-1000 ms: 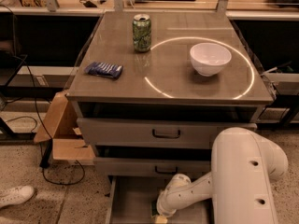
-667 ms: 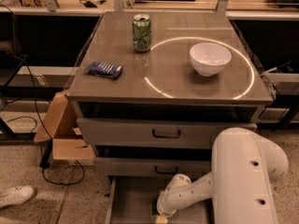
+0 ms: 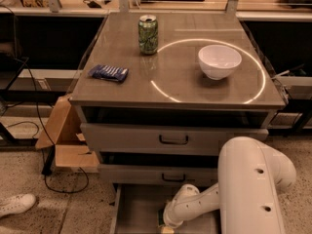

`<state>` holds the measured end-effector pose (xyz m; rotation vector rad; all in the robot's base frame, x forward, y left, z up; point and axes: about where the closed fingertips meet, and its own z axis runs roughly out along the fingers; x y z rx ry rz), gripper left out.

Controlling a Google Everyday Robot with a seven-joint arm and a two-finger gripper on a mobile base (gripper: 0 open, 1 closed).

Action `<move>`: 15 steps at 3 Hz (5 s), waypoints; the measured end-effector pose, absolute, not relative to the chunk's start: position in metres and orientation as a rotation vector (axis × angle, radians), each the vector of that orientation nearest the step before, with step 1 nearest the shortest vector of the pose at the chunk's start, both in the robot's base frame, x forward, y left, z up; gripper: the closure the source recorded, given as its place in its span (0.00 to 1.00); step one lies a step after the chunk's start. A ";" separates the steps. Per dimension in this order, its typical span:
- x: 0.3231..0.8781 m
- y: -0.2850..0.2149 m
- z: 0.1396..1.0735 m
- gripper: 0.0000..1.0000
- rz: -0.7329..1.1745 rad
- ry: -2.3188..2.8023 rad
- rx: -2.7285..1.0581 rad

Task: Pick sponge from bottom drawer and place on counter

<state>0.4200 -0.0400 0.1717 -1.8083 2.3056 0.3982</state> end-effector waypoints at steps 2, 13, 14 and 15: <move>0.440 -0.037 0.128 0.00 0.406 2.343 -1.763; 0.411 -0.034 0.228 1.00 0.468 2.157 -1.824; 0.410 -0.034 0.239 1.00 0.462 2.135 -1.843; 0.411 -0.033 0.243 1.00 0.454 2.126 -1.849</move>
Offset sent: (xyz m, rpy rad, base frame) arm 0.0325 0.0047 -0.0376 0.0043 -0.0215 -0.0821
